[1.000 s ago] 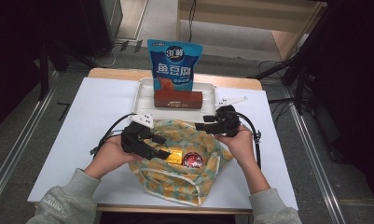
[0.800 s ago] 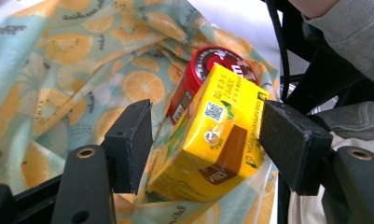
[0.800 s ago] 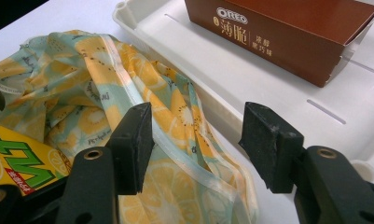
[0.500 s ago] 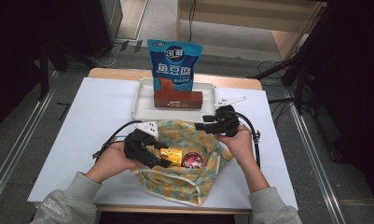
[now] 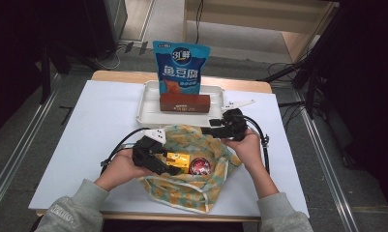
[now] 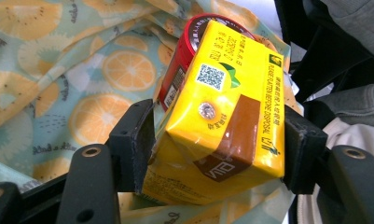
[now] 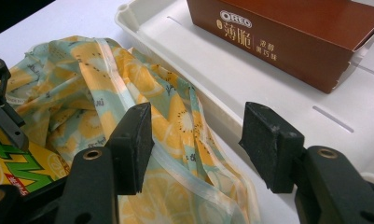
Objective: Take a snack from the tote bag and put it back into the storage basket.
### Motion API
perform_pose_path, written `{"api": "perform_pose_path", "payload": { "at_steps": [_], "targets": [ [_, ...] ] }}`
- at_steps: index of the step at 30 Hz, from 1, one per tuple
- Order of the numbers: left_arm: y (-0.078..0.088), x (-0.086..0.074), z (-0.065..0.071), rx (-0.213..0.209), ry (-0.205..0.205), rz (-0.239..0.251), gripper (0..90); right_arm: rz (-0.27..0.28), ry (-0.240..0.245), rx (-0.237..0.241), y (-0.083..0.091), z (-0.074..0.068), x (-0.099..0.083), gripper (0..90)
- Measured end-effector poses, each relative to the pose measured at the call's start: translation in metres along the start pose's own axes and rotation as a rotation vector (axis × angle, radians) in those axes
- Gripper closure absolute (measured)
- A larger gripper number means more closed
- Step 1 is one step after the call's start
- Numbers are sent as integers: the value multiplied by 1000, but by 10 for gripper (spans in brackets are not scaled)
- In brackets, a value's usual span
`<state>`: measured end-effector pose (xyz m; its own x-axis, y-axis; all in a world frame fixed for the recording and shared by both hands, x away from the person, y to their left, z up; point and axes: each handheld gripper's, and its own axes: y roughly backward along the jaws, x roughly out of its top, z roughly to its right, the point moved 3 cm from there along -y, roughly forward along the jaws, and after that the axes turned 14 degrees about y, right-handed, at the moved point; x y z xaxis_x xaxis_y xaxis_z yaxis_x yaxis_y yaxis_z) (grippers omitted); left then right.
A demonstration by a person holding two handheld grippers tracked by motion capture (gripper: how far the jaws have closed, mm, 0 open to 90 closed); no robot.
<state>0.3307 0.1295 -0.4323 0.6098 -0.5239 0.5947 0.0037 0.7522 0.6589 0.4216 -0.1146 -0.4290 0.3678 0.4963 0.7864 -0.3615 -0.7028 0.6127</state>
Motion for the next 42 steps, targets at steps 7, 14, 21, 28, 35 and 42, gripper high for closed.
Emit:
{"api": "perform_pose_path", "payload": {
  "at_steps": [7, 14, 21, 28, 35, 42],
  "targets": [
    [3, 2, -1, 31, -6, 19, 450, 14, 5, 10, 0, 0, 1, 438],
    [6, 4, -1, 41, 21, 25, 481, 7, 11, 12, -2, 0, 0, 436],
    [11, 8, 2, 67, 28, 43, 488, -2, 17, 14, -3, -1, 0, 434],
    [19, 10, 1, 73, 43, 67, 490, 0, 23, 18, -4, -1, 0, 433],
    [28, 14, 0, 80, 57, 85, 491, 1, 42, 16, -3, -4, 0, 428],
    [36, 19, 2, 85, 73, 91, 491, -1, 43, 17, -3, -5, 0, 422]
  ]
}}
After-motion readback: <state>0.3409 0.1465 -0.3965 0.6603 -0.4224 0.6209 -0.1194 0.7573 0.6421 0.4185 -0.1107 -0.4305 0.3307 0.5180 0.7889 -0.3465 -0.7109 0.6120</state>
